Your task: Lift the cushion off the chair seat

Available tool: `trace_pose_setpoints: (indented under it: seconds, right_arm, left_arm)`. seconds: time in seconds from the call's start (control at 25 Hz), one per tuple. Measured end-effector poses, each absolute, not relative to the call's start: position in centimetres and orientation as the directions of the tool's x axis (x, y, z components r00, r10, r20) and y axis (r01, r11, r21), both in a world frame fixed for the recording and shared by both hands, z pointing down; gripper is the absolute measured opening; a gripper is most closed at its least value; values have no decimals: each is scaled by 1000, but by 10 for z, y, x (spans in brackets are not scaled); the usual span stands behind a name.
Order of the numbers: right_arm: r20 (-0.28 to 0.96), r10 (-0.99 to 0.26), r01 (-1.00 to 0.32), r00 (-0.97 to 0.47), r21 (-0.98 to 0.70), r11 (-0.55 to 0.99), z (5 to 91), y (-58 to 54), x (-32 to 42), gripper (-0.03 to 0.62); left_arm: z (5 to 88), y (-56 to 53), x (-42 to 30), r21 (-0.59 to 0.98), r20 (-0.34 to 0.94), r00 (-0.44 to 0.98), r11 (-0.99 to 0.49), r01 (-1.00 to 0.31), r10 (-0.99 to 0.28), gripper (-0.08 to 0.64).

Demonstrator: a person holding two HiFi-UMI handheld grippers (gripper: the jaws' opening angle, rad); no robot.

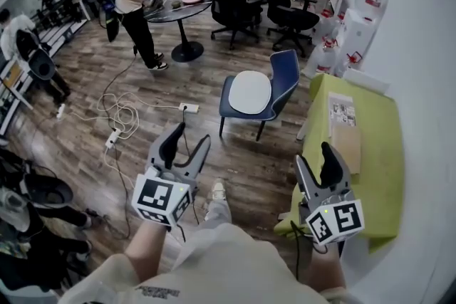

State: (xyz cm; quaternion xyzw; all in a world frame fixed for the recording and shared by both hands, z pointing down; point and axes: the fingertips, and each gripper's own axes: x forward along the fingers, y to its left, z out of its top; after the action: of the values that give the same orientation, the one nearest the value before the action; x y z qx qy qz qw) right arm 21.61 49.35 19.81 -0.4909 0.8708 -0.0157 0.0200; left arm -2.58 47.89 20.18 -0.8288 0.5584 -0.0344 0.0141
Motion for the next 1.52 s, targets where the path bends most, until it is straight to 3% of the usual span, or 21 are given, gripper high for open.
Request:
trace_pose_setpoints:
  seconds: [0.64, 1.52]
  right_arm:
    - [91, -860, -864, -503, -67, 499, 243, 323, 180, 285]
    - [292, -864, -911, -411, -178, 373, 325, 60, 76, 285]
  left_arm:
    - [242, 307, -55, -37, 122, 392, -399, -916, -912, 247]
    - [313, 30, -159, 16, 267, 467, -480, -877, -843, 256]
